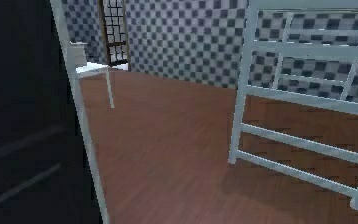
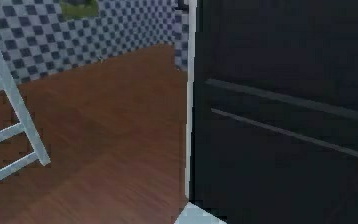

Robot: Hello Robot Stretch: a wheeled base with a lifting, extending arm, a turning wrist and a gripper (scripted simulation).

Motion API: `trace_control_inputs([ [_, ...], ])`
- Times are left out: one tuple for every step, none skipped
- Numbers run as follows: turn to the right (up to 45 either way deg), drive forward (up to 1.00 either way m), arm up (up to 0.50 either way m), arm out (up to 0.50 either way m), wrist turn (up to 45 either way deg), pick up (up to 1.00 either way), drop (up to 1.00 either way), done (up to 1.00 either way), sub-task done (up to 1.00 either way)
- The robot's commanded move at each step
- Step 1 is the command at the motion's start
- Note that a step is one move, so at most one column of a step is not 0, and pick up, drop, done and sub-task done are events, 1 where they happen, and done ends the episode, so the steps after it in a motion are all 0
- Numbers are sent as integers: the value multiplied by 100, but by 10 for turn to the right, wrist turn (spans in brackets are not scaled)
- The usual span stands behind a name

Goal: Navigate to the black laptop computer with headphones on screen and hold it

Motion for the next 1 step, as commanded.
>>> trace_control_inputs([
  [0,100,0,0,0,0,0,0,0],
])
